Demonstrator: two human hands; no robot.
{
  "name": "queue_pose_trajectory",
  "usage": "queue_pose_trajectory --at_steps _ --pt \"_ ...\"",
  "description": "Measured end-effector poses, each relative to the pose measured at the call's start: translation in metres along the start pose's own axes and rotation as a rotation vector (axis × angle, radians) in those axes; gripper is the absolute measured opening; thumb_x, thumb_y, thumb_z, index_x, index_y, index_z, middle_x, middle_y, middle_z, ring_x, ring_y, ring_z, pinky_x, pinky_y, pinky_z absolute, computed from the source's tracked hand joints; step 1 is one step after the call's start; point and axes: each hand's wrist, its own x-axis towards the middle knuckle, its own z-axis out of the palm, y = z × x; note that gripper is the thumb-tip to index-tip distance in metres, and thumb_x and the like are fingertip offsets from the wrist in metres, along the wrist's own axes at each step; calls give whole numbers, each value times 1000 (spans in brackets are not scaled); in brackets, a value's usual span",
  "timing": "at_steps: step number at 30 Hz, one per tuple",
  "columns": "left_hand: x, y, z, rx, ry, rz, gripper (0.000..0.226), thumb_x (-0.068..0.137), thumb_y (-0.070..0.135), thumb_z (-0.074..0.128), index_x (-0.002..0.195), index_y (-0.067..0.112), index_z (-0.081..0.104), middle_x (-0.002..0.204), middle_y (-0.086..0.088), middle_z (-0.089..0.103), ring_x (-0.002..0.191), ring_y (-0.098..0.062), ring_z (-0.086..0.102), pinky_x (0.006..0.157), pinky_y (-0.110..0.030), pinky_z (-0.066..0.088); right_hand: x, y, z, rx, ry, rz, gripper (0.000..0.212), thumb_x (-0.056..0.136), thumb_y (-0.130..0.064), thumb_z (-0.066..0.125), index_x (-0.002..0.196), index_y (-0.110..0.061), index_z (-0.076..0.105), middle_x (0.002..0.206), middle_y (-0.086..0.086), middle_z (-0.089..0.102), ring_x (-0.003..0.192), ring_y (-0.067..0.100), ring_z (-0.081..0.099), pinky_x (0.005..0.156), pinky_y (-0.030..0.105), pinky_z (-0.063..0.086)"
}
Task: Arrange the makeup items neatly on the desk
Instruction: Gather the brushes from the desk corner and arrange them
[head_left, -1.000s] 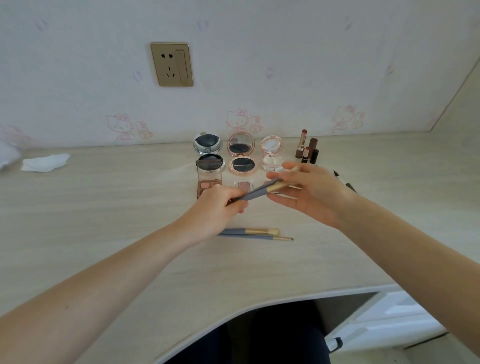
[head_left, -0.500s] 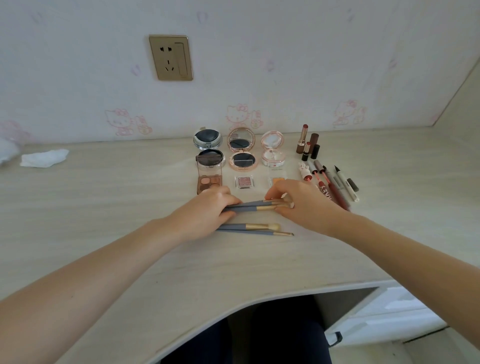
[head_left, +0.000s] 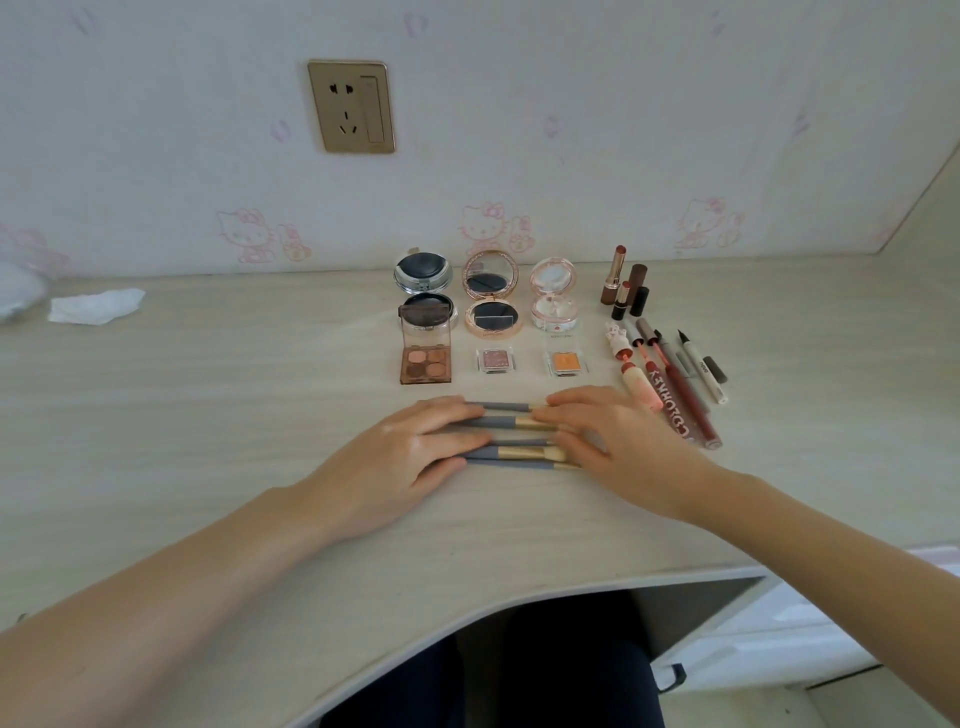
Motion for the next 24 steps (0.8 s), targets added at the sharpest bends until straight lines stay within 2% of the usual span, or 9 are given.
queue_pose_trajectory --at_steps 1,6,9,12,14,17,24 --pt "-1 0 0 -1 9 0 32 96 20 52 128 18 61 143 3 47 135 -13 38 114 -25 27 -3 -1 0 -8 0 0 34 98 -31 48 131 -32 57 137 -9 50 128 9 43 107 30 38" --pt "1 0 3 19 15 2 37 99 23 47 135 21 54 150 6 39 142 -10 27 117 -27 22 -13 -8 -2 -33 54 -37 40 100 -30 40 140 -23 47 147 -2 40 137 15 35 114 27 27" --pt "7 2 9 45 -15 12 40 100 23 43 141 23 46 153 7 32 145 -10 20 118 -28 19 -17 -14 5 -140 22 -105 47 101 -30 37 147 -19 33 154 0 30 145 16 20 118 24 14" --pt "14 1 14 23 -31 -30 42 101 22 41 143 25 41 155 6 28 146 -10 16 119 -28 17 -15 -14 11 -163 14 -100 47 102 -28 36 149 -20 30 156 -1 26 147 15 13 119 24 8" --pt "18 1 16 -12 -25 -67 43 102 22 40 144 27 39 155 7 27 146 -7 13 117 -19 8 -12 -11 12 -153 17 -79 47 102 -25 36 149 -21 29 156 0 25 147 17 13 119 24 8" --pt "24 0 19 -19 -14 -102 44 102 22 38 146 28 36 155 8 27 145 -6 12 110 -6 -2 -6 -8 15 -167 -7 -63 49 102 -22 34 150 -22 25 157 1 22 147 19 13 119 34 16" --pt "24 1 20 -18 -35 -152 45 103 25 33 148 28 30 156 9 25 146 -9 11 117 -20 6 2 -5 17 -159 -23 -50 47 103 -23 31 150 -25 26 156 -2 26 147 17 14 118 35 18"
